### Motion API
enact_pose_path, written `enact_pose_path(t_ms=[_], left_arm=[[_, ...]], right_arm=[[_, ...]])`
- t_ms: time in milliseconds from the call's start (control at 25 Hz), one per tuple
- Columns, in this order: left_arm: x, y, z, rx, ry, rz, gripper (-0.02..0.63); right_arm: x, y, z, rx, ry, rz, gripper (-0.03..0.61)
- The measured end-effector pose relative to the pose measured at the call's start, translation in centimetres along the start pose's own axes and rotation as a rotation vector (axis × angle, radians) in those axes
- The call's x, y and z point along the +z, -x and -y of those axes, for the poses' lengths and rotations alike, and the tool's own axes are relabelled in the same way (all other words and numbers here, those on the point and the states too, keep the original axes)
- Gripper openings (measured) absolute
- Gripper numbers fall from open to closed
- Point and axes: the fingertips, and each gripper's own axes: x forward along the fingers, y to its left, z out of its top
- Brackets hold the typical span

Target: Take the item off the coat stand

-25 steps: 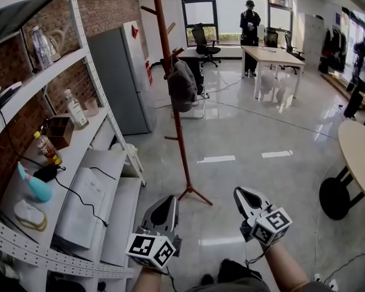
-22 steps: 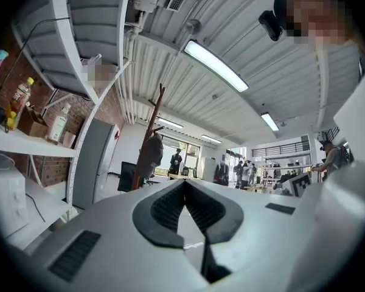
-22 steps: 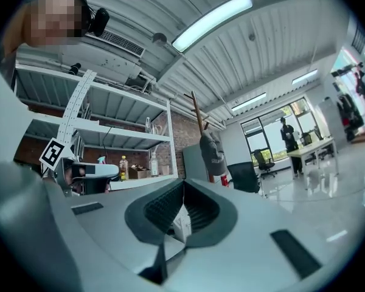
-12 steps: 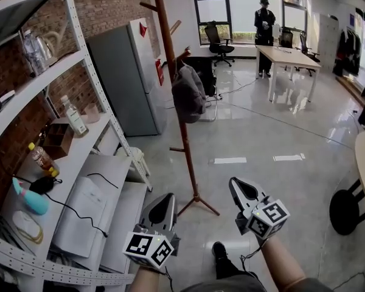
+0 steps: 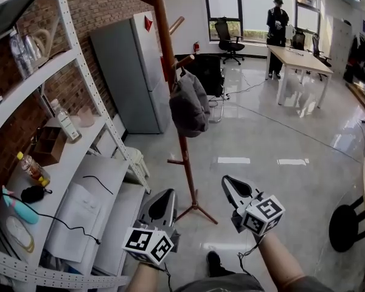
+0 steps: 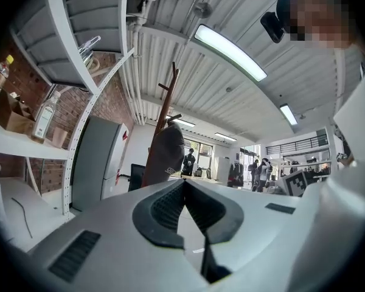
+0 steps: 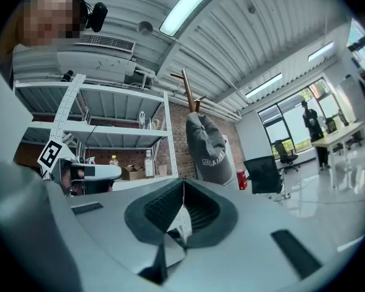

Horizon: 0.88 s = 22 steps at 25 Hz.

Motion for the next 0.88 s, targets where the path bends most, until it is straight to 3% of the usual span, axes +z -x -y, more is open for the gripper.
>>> enact_pose_path(t_ms=[240,640,880], left_arm=[[0.6,-3.0,-0.8,0.021,-0.031,-0.006,0.008],[1.2,-6.0,-2.9,0.054,-0.036,0.004,0.008],[1.4,-8.0,-3.5,0.042,-0.041,0.0,0.008]], right_arm=[[1.5,-3.7,0.7,0.101,0.007,0.016,0.008],[4.2,-8.1,2.7,0.103,0.054,0.037,0.012],[5.3,-10.4,3.7,0.126,0.067,0.052,0.104]])
